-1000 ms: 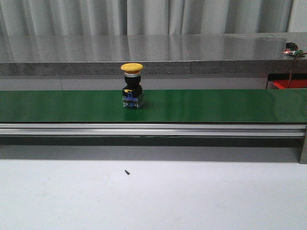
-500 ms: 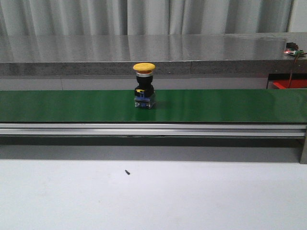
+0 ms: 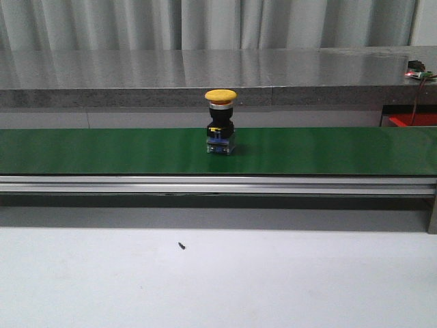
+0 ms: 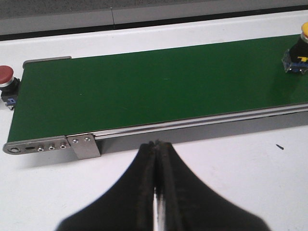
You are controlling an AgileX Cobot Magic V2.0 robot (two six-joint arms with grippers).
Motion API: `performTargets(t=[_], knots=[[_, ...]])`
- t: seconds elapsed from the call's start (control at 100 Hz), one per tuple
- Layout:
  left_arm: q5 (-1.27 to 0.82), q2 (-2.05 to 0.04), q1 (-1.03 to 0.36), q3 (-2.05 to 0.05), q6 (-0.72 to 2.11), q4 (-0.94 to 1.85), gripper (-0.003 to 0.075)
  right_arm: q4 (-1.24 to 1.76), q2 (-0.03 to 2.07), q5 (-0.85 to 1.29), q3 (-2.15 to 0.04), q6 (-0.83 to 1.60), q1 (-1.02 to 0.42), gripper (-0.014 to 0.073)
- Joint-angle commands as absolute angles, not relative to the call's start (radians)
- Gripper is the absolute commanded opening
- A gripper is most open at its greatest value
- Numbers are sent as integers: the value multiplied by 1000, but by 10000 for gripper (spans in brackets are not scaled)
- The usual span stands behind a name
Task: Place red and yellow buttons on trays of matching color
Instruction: 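Lower the right gripper onto the second yellow button on the belt and grasp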
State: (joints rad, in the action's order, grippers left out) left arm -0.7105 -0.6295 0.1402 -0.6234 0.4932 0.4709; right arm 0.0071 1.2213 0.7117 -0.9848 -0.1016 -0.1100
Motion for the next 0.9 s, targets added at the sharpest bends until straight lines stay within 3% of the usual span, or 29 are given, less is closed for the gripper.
performTargets(t=[0.0, 0.23, 0.89], knots=[[-645, -628, 132, -652, 491, 503, -20, 22, 1205, 690, -1065, -86, -158, 584], [-652, -628, 132, -652, 491, 503, -20, 73, 1295, 817, -1252, -87, -239, 608], [-667, -628, 132, -652, 491, 503, -20, 272, 1665, 1099, -1681, -150, -268, 608]])
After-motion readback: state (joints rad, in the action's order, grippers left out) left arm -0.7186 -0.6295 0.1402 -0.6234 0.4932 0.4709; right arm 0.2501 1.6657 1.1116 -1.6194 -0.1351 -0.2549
